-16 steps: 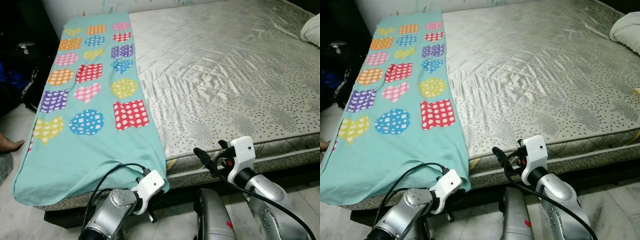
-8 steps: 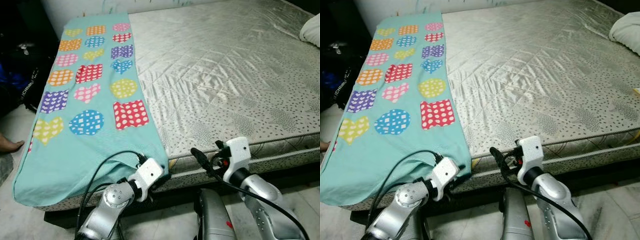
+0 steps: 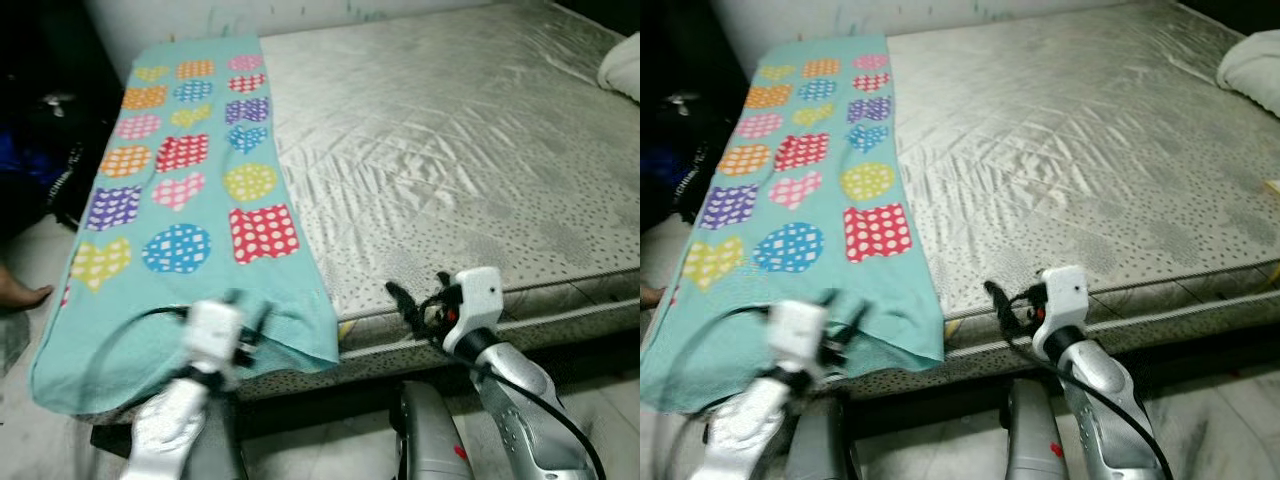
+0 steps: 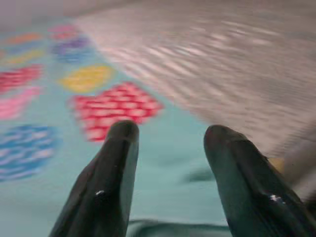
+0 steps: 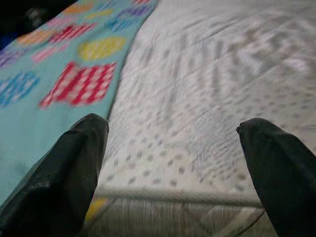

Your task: Clean up the room

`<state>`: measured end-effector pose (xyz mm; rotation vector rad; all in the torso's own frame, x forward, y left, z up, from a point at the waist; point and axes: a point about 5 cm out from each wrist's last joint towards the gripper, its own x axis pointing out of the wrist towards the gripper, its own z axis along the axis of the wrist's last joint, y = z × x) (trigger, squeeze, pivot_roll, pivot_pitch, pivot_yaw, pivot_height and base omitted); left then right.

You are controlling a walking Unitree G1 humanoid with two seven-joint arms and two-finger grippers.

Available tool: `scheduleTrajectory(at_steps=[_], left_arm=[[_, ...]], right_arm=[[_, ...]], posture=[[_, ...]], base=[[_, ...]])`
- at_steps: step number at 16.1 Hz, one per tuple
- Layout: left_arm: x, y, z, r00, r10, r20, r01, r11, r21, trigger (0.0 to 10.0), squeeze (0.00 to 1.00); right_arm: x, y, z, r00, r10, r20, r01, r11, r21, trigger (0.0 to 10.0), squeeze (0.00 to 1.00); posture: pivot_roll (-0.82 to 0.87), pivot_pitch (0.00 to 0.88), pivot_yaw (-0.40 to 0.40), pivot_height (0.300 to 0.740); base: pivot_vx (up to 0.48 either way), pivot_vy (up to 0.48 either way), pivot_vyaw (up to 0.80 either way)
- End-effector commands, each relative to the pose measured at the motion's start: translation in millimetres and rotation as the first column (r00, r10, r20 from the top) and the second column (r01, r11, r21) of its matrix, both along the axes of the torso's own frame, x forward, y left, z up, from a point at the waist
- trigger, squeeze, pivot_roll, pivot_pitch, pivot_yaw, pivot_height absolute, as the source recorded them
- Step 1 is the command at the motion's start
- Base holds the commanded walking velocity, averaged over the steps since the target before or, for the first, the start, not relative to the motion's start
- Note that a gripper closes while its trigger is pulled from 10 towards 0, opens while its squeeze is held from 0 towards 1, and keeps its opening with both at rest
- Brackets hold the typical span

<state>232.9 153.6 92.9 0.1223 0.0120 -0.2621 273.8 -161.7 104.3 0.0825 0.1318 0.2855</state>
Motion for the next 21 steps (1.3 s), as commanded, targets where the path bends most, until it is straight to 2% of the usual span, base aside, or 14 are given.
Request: scheduleTrajectory(at_steps=[1, 2, 3, 4, 8, 9, 10, 21], left_arm=[[-1.5, 7.7, 9, 0.997, 0.051, 0.049, -0.051, 0.999, 0.001, 10.0, 1.0], [-4.2, 19.1, 10, 0.992, 0.122, 0.038, -0.121, 0.992, -0.03, 10.0, 1.0], [-4.2, 20.0, 10, 0.991, 0.132, 0.034, -0.13, 0.991, -0.034, 10.0, 1.0], [-3.5, 19.1, 11, 0.99, 0.135, 0.039, -0.133, 0.99, -0.041, 10.0, 1.0], [-1.2, 10.1, 15, 0.99, 0.13, 0.052, -0.126, 0.99, -0.068, 10.0, 1.0], [-2.1, 6.3, 15, 0.992, 0.12, 0.048, -0.116, 0.99, -0.075, 10.0, 0.76], [-2.0, 6.1, 14, 0.992, 0.12, 0.046, -0.116, 0.99, -0.075, 10.0, 0.0], [2.2, -0.1, 14, 0.995, 0.091, 0.03, -0.089, 0.993, -0.083, 10.0, 0.0]], right_arm=[[2.8, 0.3, 5, 0.999, -0.036, 0.009, 0.036, 0.999, 0.025, 10.0, 0.0], [6.8, 7.2, 8, 0.999, -0.052, 0.005, 0.052, 0.998, 0.042, 10.0, 0.0], [9.0, 8.6, 10, 0.998, -0.065, 0.009, 0.064, 0.996, 0.069, 10.0, 0.0], [11.5, 10.1, 15, 0.997, -0.076, 0.026, 0.072, 0.991, 0.115, 10.0, 0.0], [19.5, 7.5, 24, 0.99, -0.134, 0.053, 0.126, 0.982, 0.138, 10.0, 0.0], [20.6, 4.3, 24, 0.987, -0.151, 0.049, 0.143, 0.981, 0.131, 10.0, 0.0], [20.7, 2.9, 23, 0.986, -0.158, 0.045, 0.151, 0.98, 0.131, 10.0, 0.0], [25.4, -2.1, 22, 0.98, -0.198, 0.032, 0.192, 0.973, 0.13, 10.0, 0.0]], posture=[[-0.1, 0.005, 0.049, 0.532], [-0.1, 0.005, 0.049, 0.532], [-0.1, 0.0, 0.049, 0.532], [-0.1, 0.0, 0.049, 0.532], [-0.11, 0.0, 0.051, 0.571], [-0.1, 0.0, 0.052, 0.585], [-0.1, 0.0, 0.051, 0.595], [-0.1, 0.0, 0.051, 0.728]], base=[[0.0, 0.0, 0.0], [0.0, 0.0, 0.0], [0.0, 0.0, 0.0], [0.0, 0.0, 0.0], [0.0, 0.0, -0.2], [0.0, 0.0, 0.0], [0.0, 0.0, 0.0], [0.0, 0.0, 0.0]])
